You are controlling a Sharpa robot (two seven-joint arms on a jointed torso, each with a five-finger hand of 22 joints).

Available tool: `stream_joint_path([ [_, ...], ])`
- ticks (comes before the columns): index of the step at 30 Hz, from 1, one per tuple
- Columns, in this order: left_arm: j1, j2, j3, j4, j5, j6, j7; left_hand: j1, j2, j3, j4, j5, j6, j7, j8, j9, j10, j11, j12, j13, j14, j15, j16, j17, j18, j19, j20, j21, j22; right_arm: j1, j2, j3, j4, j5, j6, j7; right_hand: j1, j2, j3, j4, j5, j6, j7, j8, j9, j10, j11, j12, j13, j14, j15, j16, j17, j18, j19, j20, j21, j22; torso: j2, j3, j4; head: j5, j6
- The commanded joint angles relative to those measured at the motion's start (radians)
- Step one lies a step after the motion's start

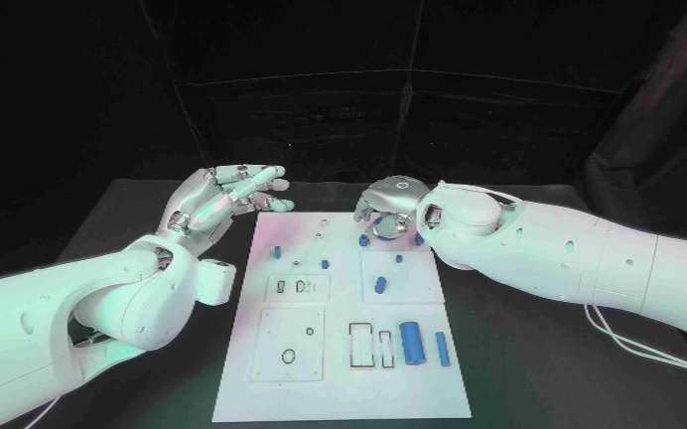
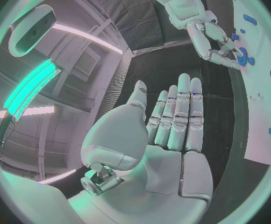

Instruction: Assemble the parts on the task board

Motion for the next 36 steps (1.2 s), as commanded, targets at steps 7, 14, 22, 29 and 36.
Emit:
stream_joint_path([
  [7,0.003,-0.001,0.001,0.004,-0.007,0.023,-0.005,0.007,0.002,-0.001,-0.006,0.002,-0.001,0.008,-0.007,-0.002,-0.003,0.009,-0.01,-0.002,-0.009,0.001,-0.009,0.005,0.012,-0.001,0.006,-0.009,-0.003,0.002,0.018,0.001,-0.015,-0.05,0.073,-0.02,-0.019,-0.011,0.039,0.002,-0.011,-0.014,0.0,-0.002,0.0,-0.019,0.0,-0.001,0.001,0.018,0.006,0.052,0.031,0.011,0.005,0.004,0.032,0.028,0.018,-0.004,0.01,-0.004,0.0],
  [14,0.004,0.0,0.001,0.001,-0.007,0.023,-0.008,0.007,0.002,-0.001,-0.007,0.002,-0.003,0.01,-0.01,-0.002,-0.006,0.01,-0.014,-0.003,-0.01,0.001,-0.01,0.007,0.012,-0.001,0.007,-0.01,-0.004,0.002,0.021,0.0,-0.017,-0.054,0.088,-0.02,-0.022,-0.014,0.051,0.003,-0.012,-0.015,0.0,-0.002,0.0,-0.022,0.001,0.0,0.001,0.013,0.007,0.068,0.04,0.007,0.014,0.005,0.052,0.055,0.024,-0.0058,0.0119,-0.005,-0.003],
  [22,0.004,-0.001,0.001,-0.006,-0.007,0.023,-0.012,0.007,0.002,-0.001,-0.007,0.002,-0.003,0.01,-0.011,-0.002,-0.006,0.011,-0.015,-0.003,-0.01,0.002,-0.011,0.008,0.012,-0.001,0.007,-0.01,-0.004,0.002,0.01,0.0,-0.002,-0.059,0.12,-0.025,-0.03,-0.017,0.069,0.004,-0.012,-0.013,0.002,0.0,0.001,-0.018,0.001,0.002,0.002,0.011,0.008,0.093,0.053,0.001,0.032,0.007,0.086,0.103,0.028,-0.0057,0.0109,-0.003,-0.009],
  [29,0.004,-0.002,0.001,-0.013,-0.007,0.021,-0.014,0.007,0.002,0.0,-0.007,0.002,-0.004,0.01,-0.012,-0.002,-0.007,0.011,-0.017,-0.003,-0.01,0.002,-0.011,0.009,0.012,-0.001,0.007,-0.011,-0.004,0.002,-0.001,0.0,0.017,-0.061,0.123,-0.026,-0.035,-0.02,0.076,0.005,-0.012,-0.01,0.003,0.001,0.001,-0.015,0.002,0.002,0.002,0.007,0.008,0.104,0.058,0.0,0.032,0.007,0.093,0.11,0.029,-0.0056,0.0106,-0.003,-0.012],
  [36,0.004,-0.001,0.001,-0.019,-0.007,0.022,-0.016,0.007,0.005,0.001,-0.008,0.002,-0.006,0.012,-0.014,-0.002,-0.009,0.012,-0.02,-0.004,-0.011,0.003,-0.012,0.011,0.012,-0.001,0.008,-0.012,-0.005,0.002,0.0,0.0,0.02,-0.064,0.111,-0.026,-0.036,-0.022,0.079,0.005,-0.012,-0.011,0.003,-0.001,0.001,-0.016,0.002,0.001,0.001,0.005,0.009,0.107,0.06,0.0,0.031,0.008,0.095,0.111,0.031,-0.0062,0.0126,-0.005,-0.01],
])
